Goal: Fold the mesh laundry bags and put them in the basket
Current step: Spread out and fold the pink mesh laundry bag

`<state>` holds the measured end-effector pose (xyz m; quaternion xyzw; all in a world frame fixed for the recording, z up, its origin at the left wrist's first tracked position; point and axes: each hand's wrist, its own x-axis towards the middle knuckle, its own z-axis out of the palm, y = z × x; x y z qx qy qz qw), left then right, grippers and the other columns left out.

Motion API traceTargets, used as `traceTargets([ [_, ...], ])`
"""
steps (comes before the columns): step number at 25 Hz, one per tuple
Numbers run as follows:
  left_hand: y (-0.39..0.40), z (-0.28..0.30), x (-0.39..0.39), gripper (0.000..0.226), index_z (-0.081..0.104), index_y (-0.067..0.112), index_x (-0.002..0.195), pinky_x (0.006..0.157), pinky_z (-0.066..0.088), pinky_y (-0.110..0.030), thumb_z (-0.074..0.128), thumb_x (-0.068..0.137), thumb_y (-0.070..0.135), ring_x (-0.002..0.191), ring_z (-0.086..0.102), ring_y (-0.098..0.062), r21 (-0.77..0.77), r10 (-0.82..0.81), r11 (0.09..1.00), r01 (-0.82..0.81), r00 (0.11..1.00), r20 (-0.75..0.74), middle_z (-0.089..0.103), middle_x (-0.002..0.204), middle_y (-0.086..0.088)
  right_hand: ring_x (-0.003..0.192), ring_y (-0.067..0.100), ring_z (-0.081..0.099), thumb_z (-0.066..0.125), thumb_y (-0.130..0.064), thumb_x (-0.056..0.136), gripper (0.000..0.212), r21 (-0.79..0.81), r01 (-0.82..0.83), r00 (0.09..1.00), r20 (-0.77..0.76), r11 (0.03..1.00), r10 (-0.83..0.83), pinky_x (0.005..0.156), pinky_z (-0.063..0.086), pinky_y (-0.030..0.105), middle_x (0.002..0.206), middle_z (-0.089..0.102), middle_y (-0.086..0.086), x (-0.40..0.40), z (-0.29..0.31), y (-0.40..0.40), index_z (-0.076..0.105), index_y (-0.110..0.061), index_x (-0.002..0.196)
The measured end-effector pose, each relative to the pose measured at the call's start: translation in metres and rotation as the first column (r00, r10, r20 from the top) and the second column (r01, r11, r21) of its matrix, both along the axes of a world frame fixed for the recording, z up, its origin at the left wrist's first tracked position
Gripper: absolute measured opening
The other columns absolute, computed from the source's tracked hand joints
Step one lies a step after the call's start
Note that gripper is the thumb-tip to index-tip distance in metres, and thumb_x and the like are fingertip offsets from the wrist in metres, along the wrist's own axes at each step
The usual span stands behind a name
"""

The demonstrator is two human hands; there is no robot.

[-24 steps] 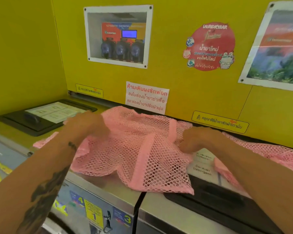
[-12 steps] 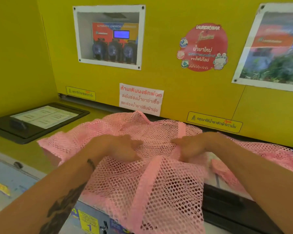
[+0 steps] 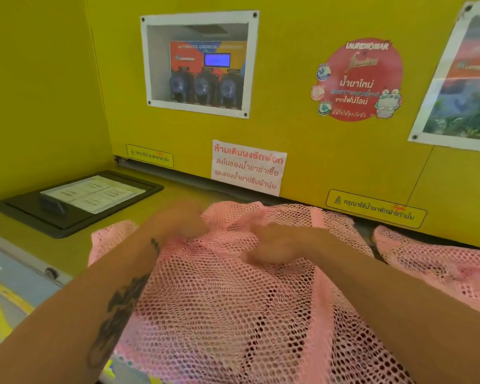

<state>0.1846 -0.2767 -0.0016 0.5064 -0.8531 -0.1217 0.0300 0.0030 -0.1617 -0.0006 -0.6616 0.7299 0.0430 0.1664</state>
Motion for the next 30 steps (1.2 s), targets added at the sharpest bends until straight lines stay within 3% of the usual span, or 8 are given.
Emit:
traceTargets([
  [5, -0.001, 0.013, 0.006, 0.029, 0.055, 0.027, 0.100, 0.055, 0.046, -0.028, 0.048, 0.086, 0.002, 0.075, 0.060, -0.013, -0.033, 0.033, 0.998, -0.056, 0.875, -0.484, 0.061, 0.092, 0.004, 0.124, 0.027, 0.051, 0.058, -0.064, 0.082, 0.072, 0.080, 0.152, 0.976, -0.168, 0.985, -0.137, 0.099, 0.043, 0.038, 0.142, 0.051, 0.008, -0.031, 0.021, -0.004, 0.052, -0.014, 0.134],
  [8, 0.005, 0.029, 0.004, 0.030, 0.052, 0.030, 0.107, 0.057, 0.051, -0.031, 0.053, 0.089, 0.007, 0.076, 0.063, -0.018, -0.084, -0.116, 0.993, 0.080, 0.745, -0.657, 0.063, 0.104, 0.003, 0.104, 0.023, 0.058, 0.062, -0.040, 0.083, 0.054, -0.341, 0.217, 0.972, -0.007, 0.915, -0.233, 0.079, 0.051, 0.032, 0.129, 0.057, 0.004, -0.036, 0.044, -0.009, 0.052, -0.018, 0.132],
  [12, 0.029, 0.039, -0.007, 0.021, 0.063, 0.031, 0.098, 0.092, 0.045, -0.029, 0.065, 0.088, 0.012, 0.109, 0.057, -0.013, -0.258, -0.394, 0.919, 0.298, 0.723, -0.567, 0.061, 0.118, 0.005, 0.115, 0.019, 0.053, 0.071, -0.019, 0.085, 0.052, -0.438, 0.339, 0.841, 0.538, 0.832, -0.059, 0.076, 0.045, 0.027, 0.129, 0.053, -0.001, -0.021, 0.046, -0.029, 0.053, -0.022, 0.134],
  [14, 0.033, 0.048, -0.001, 0.013, 0.067, 0.030, 0.103, 0.085, 0.046, -0.030, 0.063, 0.091, 0.025, 0.102, 0.063, -0.012, 0.017, -0.261, 0.931, 0.365, 0.697, -0.668, 0.066, 0.110, 0.006, 0.123, 0.022, 0.052, 0.067, -0.012, 0.087, 0.014, -0.444, 0.317, 0.837, 0.547, 0.838, -0.026, 0.077, 0.044, 0.028, 0.128, 0.061, 0.003, -0.024, 0.033, -0.040, 0.068, -0.019, 0.099],
  [17, 0.022, 0.049, 0.007, 0.036, 0.053, 0.024, 0.128, 0.083, 0.055, -0.041, 0.055, 0.095, 0.038, 0.091, 0.070, -0.018, 0.331, 0.050, 0.932, 0.149, 0.850, -0.524, 0.069, 0.112, -0.008, 0.134, 0.025, 0.041, 0.060, -0.004, 0.089, 0.023, -0.471, 0.299, 0.862, 0.506, 0.830, -0.024, 0.089, 0.038, 0.030, 0.139, 0.055, 0.008, -0.033, 0.021, -0.042, 0.058, -0.022, 0.074],
  [20, 0.019, 0.021, -0.004, 0.043, 0.058, 0.020, 0.127, 0.093, 0.050, -0.040, 0.052, 0.092, 0.046, 0.107, 0.064, -0.025, 0.101, -0.134, 0.986, 0.131, 0.991, 0.020, 0.065, 0.125, -0.007, 0.127, 0.029, 0.046, 0.060, 0.001, 0.087, 0.029, -0.485, 0.224, 0.916, 0.401, 0.846, -0.013, 0.091, 0.046, 0.036, 0.131, 0.059, 0.010, -0.036, 0.021, -0.036, 0.056, -0.025, 0.075],
  [24, -0.004, 0.010, -0.013, 0.012, 0.058, 0.016, 0.072, 0.055, 0.042, -0.028, 0.060, 0.083, 0.021, 0.066, 0.056, -0.015, -0.117, -0.097, 0.990, 0.073, 0.971, -0.218, 0.062, 0.075, 0.000, 0.121, 0.033, 0.052, 0.055, 0.001, 0.083, 0.032, -0.596, 0.136, 0.977, 0.215, 0.791, -0.006, 0.086, 0.055, 0.045, 0.130, 0.061, 0.010, -0.045, 0.019, -0.031, 0.053, -0.029, 0.073],
  [30, -0.063, 0.042, 0.014, 0.053, 0.037, 0.013, 0.137, 0.084, 0.046, -0.052, 0.056, 0.088, 0.012, 0.115, 0.046, -0.045, -0.427, 0.139, 0.860, -0.281, 0.932, -0.334, 0.042, 0.131, -0.023, 0.109, 0.025, 0.057, 0.054, -0.007, 0.085, 0.035, -0.718, 0.188, 0.981, 0.175, 0.670, -0.087, 0.086, 0.053, 0.042, 0.124, 0.060, 0.006, -0.042, 0.014, -0.034, 0.063, -0.023, 0.114],
])
